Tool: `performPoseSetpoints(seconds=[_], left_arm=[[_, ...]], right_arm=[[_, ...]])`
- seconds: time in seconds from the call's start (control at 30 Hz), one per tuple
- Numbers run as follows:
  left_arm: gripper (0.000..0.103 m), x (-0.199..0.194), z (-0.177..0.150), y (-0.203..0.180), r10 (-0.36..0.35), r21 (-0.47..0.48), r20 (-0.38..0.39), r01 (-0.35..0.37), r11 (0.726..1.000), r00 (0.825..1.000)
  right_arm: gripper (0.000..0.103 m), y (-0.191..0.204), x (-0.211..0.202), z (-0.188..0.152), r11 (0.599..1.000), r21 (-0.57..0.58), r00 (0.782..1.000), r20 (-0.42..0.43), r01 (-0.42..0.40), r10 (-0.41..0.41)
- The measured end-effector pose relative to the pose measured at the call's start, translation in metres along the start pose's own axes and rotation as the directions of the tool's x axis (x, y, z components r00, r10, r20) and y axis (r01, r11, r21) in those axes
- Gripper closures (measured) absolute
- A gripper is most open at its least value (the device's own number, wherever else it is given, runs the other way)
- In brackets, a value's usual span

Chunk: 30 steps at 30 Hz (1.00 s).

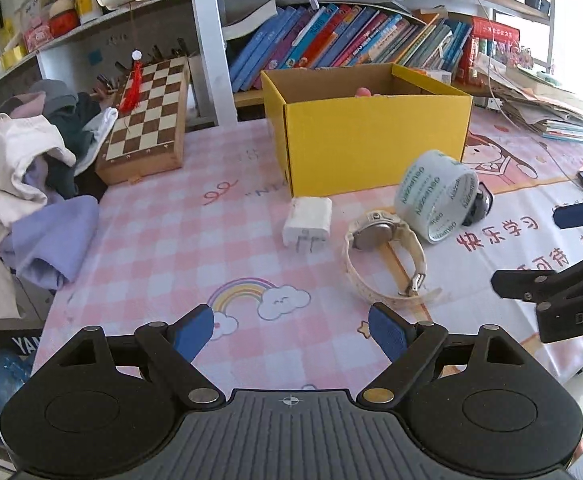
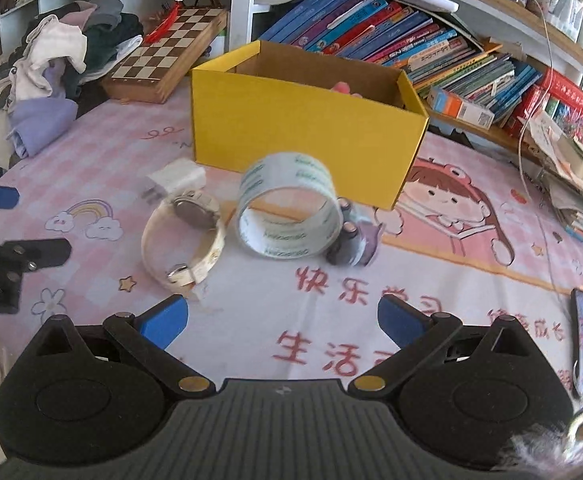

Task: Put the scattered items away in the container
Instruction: 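Move both tools back toward the remaining items on the table, then grasp the white wristwatch with the left tool while the right tool grasps the clear tape roll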

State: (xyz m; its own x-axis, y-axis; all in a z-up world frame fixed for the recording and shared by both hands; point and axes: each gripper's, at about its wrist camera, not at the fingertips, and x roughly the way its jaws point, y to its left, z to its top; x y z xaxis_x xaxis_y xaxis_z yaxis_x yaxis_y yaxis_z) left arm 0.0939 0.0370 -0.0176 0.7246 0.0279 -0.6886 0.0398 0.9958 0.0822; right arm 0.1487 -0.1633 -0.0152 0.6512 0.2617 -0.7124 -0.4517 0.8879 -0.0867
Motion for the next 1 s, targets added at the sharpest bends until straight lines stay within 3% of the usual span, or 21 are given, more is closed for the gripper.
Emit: performPoseSetpoints(seconds=[0.1,0.33,0.4,0.6,0.8,1.0], left_arm=[[0.016,0.001,-0.003,-0.002,-0.014,-0.001,0.004,0.014,1.000,1.000],[0.016,0.004,-0.007,-0.009,-0.051,-0.001,-0.006,0.051,0.999,0.999],[0.016,0.006,-0.007,-0.011,-0.060,-0.002,-0.005,0.060,0.998,0.998],[0.017,0.016,-0.004,-0.017,-0.073,0.000,-0.016,0.073,0.997,0.997],[0.017,0.031,0.003,-0.029,-0.078,0.021,-0.034,0.079,0.997,0.996],[0.017,0.043,0.012,-0.045,-0.085,0.055,-0.032,0.086,0.995,0.996]], right_arm=[[0.005,0.005,0.001,0.001,1.000,-0.002,1.000,-0.011,-0.011,0.011],[0.030,0.006,0.006,0.004,0.999,0.001,0.998,-0.044,-0.043,0.043],[0.032,0.005,0.006,0.006,0.999,-0.006,0.998,-0.043,-0.039,0.039],[0.033,-0.001,0.011,0.010,0.999,-0.015,0.998,-0.048,-0.030,0.030],[0.025,-0.010,0.019,0.015,1.000,-0.012,0.998,-0.052,-0.028,0.028],[0.025,-0.020,0.026,0.020,0.999,-0.014,0.998,-0.053,-0.032,0.031]])
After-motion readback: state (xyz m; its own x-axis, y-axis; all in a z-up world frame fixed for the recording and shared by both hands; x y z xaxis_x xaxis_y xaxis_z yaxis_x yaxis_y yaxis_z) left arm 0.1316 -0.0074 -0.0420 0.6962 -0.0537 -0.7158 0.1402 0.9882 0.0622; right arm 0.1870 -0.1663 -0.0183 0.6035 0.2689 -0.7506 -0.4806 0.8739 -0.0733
